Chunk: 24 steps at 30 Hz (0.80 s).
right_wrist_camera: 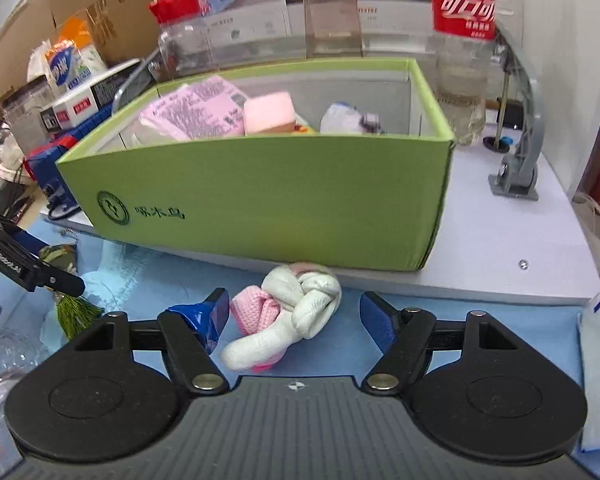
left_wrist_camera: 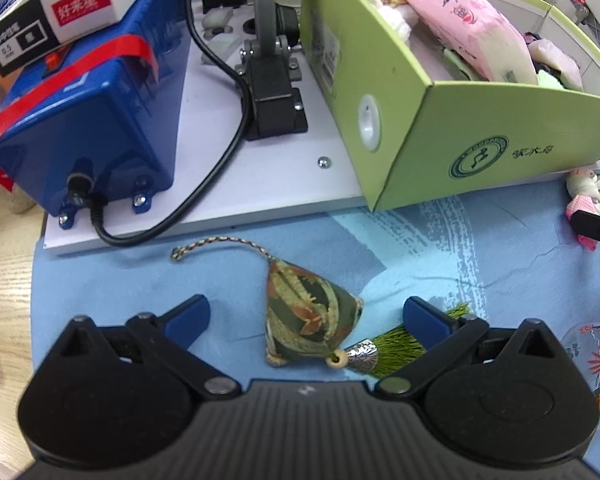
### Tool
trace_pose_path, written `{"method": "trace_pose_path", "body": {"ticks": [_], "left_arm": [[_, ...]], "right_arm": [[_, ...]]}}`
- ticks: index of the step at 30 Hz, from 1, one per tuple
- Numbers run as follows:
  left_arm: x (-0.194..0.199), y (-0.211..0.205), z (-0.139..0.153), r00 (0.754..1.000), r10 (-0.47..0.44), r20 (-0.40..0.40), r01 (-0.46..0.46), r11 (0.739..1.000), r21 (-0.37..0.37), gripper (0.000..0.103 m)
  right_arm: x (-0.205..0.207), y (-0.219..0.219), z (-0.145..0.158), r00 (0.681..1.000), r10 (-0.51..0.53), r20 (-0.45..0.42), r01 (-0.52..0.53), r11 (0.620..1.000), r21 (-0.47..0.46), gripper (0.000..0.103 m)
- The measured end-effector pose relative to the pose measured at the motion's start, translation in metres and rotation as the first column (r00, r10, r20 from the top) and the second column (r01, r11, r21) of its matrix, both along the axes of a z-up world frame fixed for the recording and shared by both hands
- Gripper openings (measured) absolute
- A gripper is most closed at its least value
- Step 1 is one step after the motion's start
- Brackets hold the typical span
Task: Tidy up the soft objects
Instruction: 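Move the left tool toward the tasseled sachet while the right tool approaches the plush toy, then grasp the tasseled sachet with the left tool while the right tool grasps the plush toy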
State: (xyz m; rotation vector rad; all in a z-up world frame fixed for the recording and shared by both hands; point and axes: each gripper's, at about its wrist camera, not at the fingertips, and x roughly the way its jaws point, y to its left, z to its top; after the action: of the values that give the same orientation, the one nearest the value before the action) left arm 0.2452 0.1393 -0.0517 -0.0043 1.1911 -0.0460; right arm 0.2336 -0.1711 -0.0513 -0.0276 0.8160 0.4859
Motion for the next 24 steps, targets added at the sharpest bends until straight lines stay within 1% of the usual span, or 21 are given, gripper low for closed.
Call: {"method": "trace_pose_path", "body": {"ticks": [3,7,8,10,12,13,15,16,17,18,19,20,21,24], "left_arm": [[-0.006,-0.003,0.002,1.000,-0.003,0.021,0.002,1.000,0.012,0.102],[-0.013,-0.003,0.003,0.999,-0.001,0.032,0.001,1.000,0.003,0.102],[-0.014,-0.002,0.004,0.999,0.003,0.032,-0.003,1.000,-0.004,0.100],[-0.012,0.001,0.003,0.999,0.002,0.034,-0.002,1.000,-0.007,0.096],[-0.016,0.002,0.006,0.999,0.006,0.039,-0.006,1.000,-0.007,0.095],[-0.018,0.002,0.007,0.999,0.006,0.043,-0.006,1.000,-0.005,0.091],[-0.027,0.004,0.014,0.998,0.011,0.061,-0.011,1.000,-0.006,0.079],[-0.031,0.005,0.017,0.998,0.013,0.069,-0.011,1.000,-0.020,0.060],[-0.033,0.007,0.020,0.997,0.014,0.075,-0.012,0.999,-0.031,0.042],[-0.035,0.008,0.023,0.997,0.015,0.077,-0.013,0.999,-0.034,0.037],[-0.037,0.009,0.025,0.997,0.022,0.075,-0.018,0.999,-0.047,0.037],[-0.039,0.010,0.026,0.997,0.024,0.072,-0.019,0.998,-0.065,0.037],[-0.042,0.011,0.028,0.997,0.024,0.074,-0.019,0.997,-0.076,0.037],[-0.053,0.013,0.039,0.996,0.017,0.093,-0.006,0.993,-0.117,0.037]], "right_arm": [[0.002,0.005,-0.009,1.000,-0.014,-0.004,0.014,1.000,-0.027,0.059],[-0.002,0.006,-0.016,0.997,-0.047,0.068,0.049,0.998,-0.034,0.060],[-0.004,0.007,-0.017,0.996,-0.043,0.083,0.047,0.998,-0.044,0.061],[-0.009,0.013,-0.019,0.993,-0.014,0.117,0.026,0.995,-0.096,0.062],[-0.008,0.013,-0.019,0.993,-0.038,0.114,0.048,0.995,-0.084,0.063],[-0.008,0.013,-0.019,0.993,-0.036,0.114,0.047,0.995,-0.089,0.063],[-0.007,0.014,-0.018,0.993,-0.037,0.109,0.047,0.995,-0.090,0.063],[-0.007,0.014,-0.018,0.993,-0.038,0.109,0.048,0.995,-0.091,0.062],[-0.007,0.014,-0.018,0.993,-0.041,0.110,0.051,0.995,-0.089,0.057],[-0.008,0.013,-0.017,0.993,-0.044,0.113,0.054,0.995,-0.082,0.045],[-0.011,0.011,-0.017,0.991,-0.045,0.122,0.054,0.996,-0.067,0.031],[-0.013,0.007,-0.017,0.992,-0.039,0.117,0.045,0.998,-0.046,0.027],[-0.014,0.004,-0.016,0.994,-0.040,0.104,0.043,0.999,-0.021,0.025],[-0.025,-0.001,-0.013,0.995,-0.023,0.102,0.024,1.000,-0.016,0.024]]}}
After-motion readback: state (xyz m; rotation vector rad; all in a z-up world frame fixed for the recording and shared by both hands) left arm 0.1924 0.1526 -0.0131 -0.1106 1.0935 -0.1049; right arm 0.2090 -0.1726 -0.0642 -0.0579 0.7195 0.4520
